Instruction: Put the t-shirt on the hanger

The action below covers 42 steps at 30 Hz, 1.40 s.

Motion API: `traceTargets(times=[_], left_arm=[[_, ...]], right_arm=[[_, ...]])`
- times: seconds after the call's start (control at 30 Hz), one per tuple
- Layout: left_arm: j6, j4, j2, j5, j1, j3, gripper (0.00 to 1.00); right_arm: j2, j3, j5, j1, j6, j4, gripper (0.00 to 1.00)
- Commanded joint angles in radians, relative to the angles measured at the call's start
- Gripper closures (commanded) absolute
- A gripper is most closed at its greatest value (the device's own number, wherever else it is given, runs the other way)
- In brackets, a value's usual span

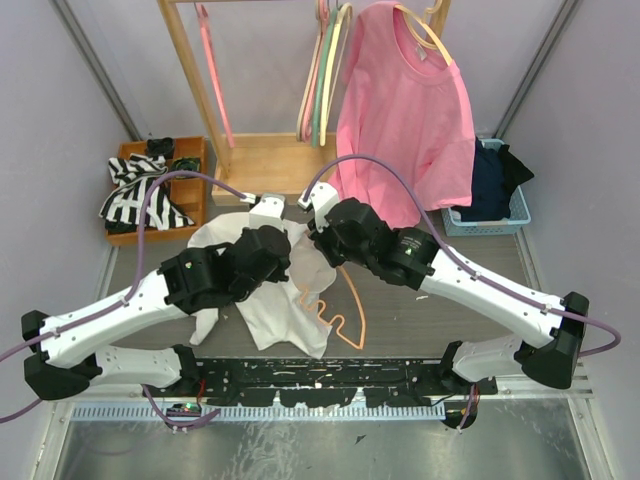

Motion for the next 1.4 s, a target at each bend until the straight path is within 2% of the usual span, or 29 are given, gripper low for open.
traceTargets(times=[0.0,0.03,0.07,0.17,0.27,0.33,0.4,0.63,0.7,0.93,1.17,1.37], left_arm=[[-0.006,-0.030,-0.023,0.026,0.002,0.033,0.99],[-0.009,-0.032,-0.027,0.026,0.001,0.032,0.96],[-0.014,-0.036,-0.027,0.024,0.002,0.030,0.89],[-0.030,-0.066,-0.021,-0.001,0.002,0.032,0.54],[-0.045,-0.097,-0.010,-0.039,0.001,0.033,0.26],[-0.041,-0.086,-0.003,-0.045,0.001,0.033,0.16],[-0.038,-0.083,0.013,-0.055,0.002,0.042,0.01],[-0.037,-0.115,0.045,-0.135,0.002,0.071,0.01],[-0.028,-0.099,0.045,-0.150,0.004,0.059,0.09],[-0.019,-0.075,0.052,-0.157,0.011,0.059,0.60],[-0.044,-0.097,0.039,-0.110,0.010,0.062,0.99],[-0.081,-0.128,0.016,-0.054,0.009,0.066,1.00]], right_arm=[[-0.029,0.083,0.031,0.005,0.000,0.105,0.99],[-0.027,0.087,0.030,0.005,-0.002,0.105,0.99],[-0.026,0.089,0.032,0.005,-0.004,0.106,0.99],[-0.019,0.097,0.036,0.005,-0.010,0.107,0.99],[-0.017,0.099,0.030,0.006,-0.008,0.117,0.99],[-0.011,0.104,0.024,0.006,-0.009,0.118,0.99],[-0.009,0.110,0.020,0.006,-0.010,0.120,0.99],[-0.024,0.125,0.022,0.006,-0.022,0.120,0.99],[-0.031,0.122,0.017,0.006,-0.018,0.122,0.99],[-0.055,0.116,0.000,0.005,-0.016,0.112,0.99],[-0.092,0.063,-0.040,0.005,-0.012,0.083,0.99],[-0.105,0.039,-0.020,0.006,-0.022,0.045,0.99]])
